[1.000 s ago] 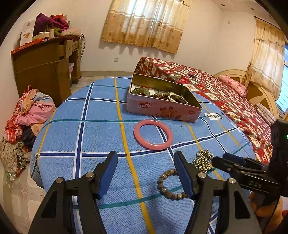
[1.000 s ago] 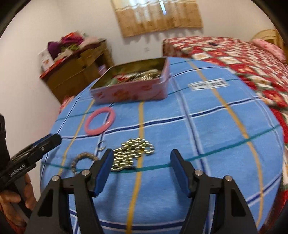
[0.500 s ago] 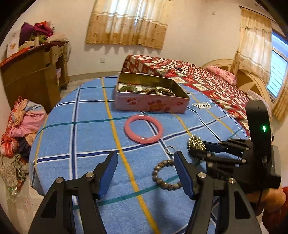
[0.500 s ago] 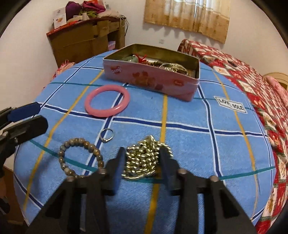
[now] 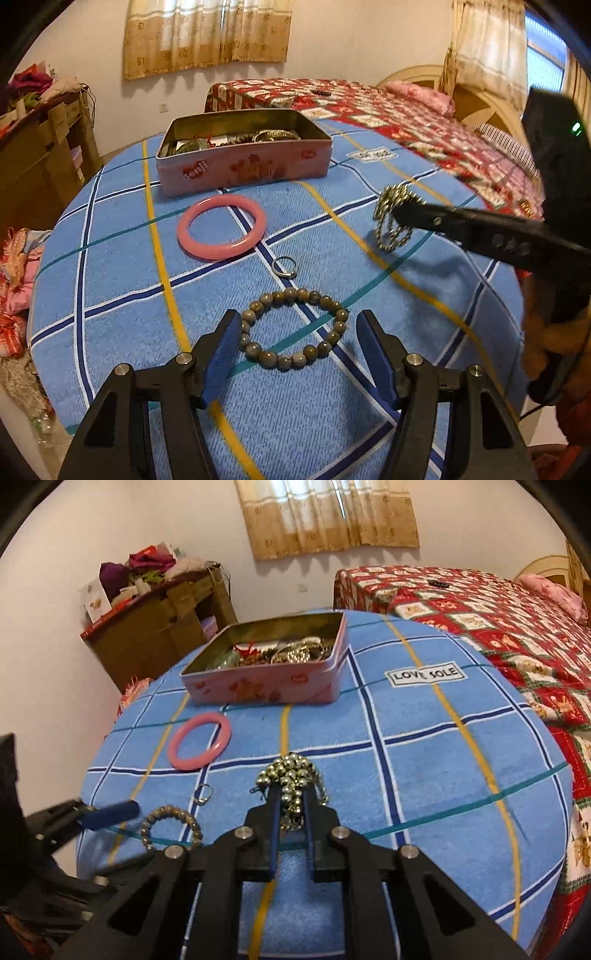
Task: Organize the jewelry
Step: 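Grasp the grey bead bracelet with the left tool while the right tool grasps the gold bead chain, then carry the bead bracelet and gold chain into the pink tin and release both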
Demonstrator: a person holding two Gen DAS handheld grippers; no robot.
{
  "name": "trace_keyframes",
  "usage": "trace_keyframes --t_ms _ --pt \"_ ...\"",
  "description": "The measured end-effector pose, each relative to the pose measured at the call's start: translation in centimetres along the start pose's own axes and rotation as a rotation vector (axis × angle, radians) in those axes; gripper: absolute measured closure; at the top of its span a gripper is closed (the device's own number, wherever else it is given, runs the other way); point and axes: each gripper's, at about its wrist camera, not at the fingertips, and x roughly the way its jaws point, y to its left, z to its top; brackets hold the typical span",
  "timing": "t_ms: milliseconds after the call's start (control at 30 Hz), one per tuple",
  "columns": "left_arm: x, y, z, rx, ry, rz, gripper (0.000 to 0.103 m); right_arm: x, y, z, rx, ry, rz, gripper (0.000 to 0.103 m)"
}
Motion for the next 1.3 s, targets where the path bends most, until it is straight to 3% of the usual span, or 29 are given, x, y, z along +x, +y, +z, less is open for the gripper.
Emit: trace_keyframes --t_ms 100,300,367,433,533,833,900,1000,1300 --pt "1.2 0.1 -0.2 -0.016 0.054 0.014 0.038 0.3 0.4 0.2 0.003 0.003 0.006 0.090" --pt "1.3 -0.1 -0.3 -0.003 0.040 0.047 0.038 0.8 0.0 0.3 0.013 0.014 0.024 0.089" --pt "1.3 0.3 -0.3 -0.018 0.030 0.047 0.046 0.7 -0.1 0.3 0.019 0.011 0.025 0.089" --pt "1.2 0.7 -0.2 -0.015 0.023 0.079 0.070 0.6 -0.2 0.3 0.021 0.010 0.026 0.089" --pt "1.0 1.6 -0.1 -0.054 0.017 0.055 0.086 0.7 -0.3 0.4 0.024 0.009 0.026 0.089" --pt "-0.7 1.9 -0.1 -0.071 -0.043 -0.008 0.087 0.3 -0.5 0.5 0.043 -0.014 0.021 0.089" --pt "-1.7 2.1 0.4 -0.070 -0.075 -0.011 0.096 -0.2 -0.6 0.7 0.049 -0.034 0.020 0.089" --pt "-3.0 2.7 1.1 -0.099 -0.130 -0.033 0.096 -0.7 -0.7 1.1 0.054 -0.058 0.020 0.089" --pt "-3.2 2.7 1.5 -0.094 -0.160 -0.012 0.096 -0.2 -0.5 1.0 0.057 -0.048 0.028 0.089"
